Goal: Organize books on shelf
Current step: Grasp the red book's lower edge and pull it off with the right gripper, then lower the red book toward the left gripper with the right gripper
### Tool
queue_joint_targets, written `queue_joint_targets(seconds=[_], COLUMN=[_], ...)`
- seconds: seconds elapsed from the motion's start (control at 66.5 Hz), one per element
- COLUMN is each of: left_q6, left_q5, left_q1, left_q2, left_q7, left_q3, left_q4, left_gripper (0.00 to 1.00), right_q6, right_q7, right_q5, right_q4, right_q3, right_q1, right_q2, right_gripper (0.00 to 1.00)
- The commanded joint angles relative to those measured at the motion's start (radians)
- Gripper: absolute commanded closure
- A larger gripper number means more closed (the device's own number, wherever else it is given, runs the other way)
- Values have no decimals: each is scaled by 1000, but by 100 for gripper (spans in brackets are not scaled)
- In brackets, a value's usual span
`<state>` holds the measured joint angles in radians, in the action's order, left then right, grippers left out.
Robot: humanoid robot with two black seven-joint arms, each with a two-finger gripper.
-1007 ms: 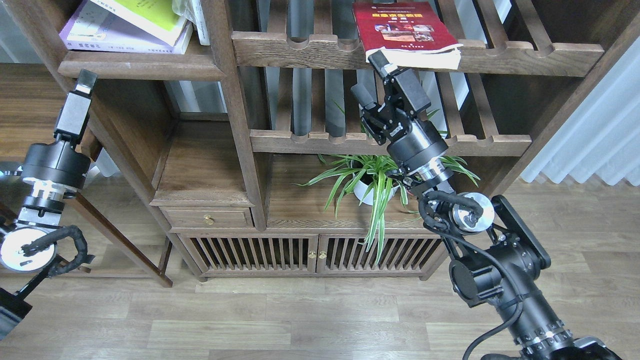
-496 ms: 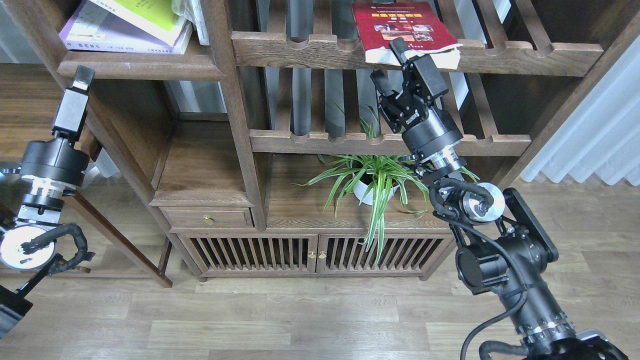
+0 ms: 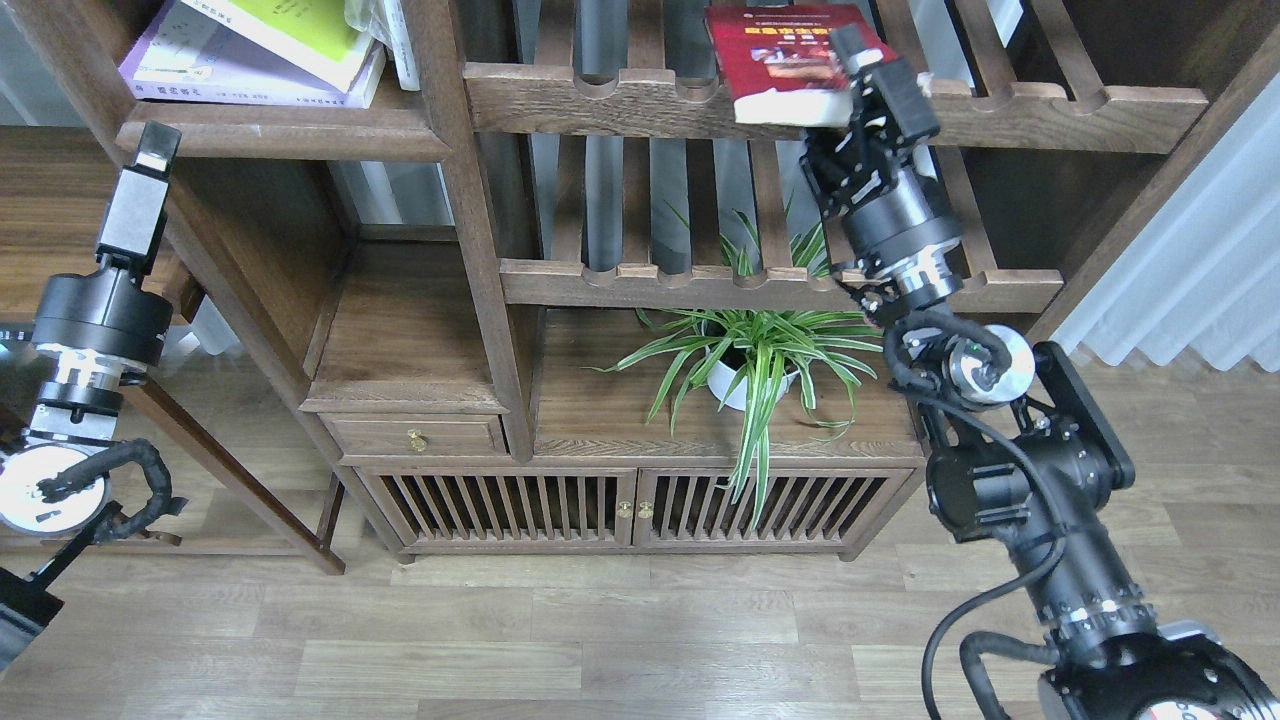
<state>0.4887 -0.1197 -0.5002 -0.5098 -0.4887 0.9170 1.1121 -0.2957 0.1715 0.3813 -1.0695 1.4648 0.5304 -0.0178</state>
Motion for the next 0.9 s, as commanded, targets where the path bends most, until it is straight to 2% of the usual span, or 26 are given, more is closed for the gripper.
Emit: queue_joint_targets(seconds=[0.0,0.09,0.18,0.271,0.286,0.376,0.481,0.541,0.586,0.631,0.646,0.691,0.887], left_q6=[0,0,0,0,0,0,0,0,0,0,0,0,0], left_q5=[0,0,0,0,0,0,0,0,-1,-5,-5,-6,-8], left_q1=[0,0,5,9,15,18,23,28,31,31,32,43,114], left_q2=[-1,-3,-4,-6,-6,-3,1,5,24,51,66,88,139], left_q7=[0,0,0,0,0,0,0,0,0,0,0,0,0], left_q3=[0,2,2,6,10,10,8,8,11,22,32,46,20], left_q4=[0,2,2,0,-3,-3,-3,-3,-3,-3,-3,-5,-9], left_gripper=[0,0,0,0,0,0,0,0,0,0,0,0,0], right_q6=[3,-3,-14,-25,-45,-88,-190,-193,-193,-193,-193,-193,-193], right_q7=[2,2,-1,-4,2,11,48,72,109,160,193,232,247], right_q5=[4,16,73,146,166,189,238,254,263,271,274,277,272], right_q4=[-6,-38,-148,-285,-359,-429,-478,-478,-472,-464,-458,-446,-363], right_q3=[-11,-6,6,23,57,94,95,85,69,45,33,13,-76], right_q1=[-3,-17,-81,-193,-275,-394,-587,-687,-773,-842,-875,-912,-897], right_q2=[-8,-2,7,2,-1,-7,-60,-83,-96,-106,-113,-119,-122], right_gripper=[96,96,96,96,96,96,96,96,96,96,95,95,95])
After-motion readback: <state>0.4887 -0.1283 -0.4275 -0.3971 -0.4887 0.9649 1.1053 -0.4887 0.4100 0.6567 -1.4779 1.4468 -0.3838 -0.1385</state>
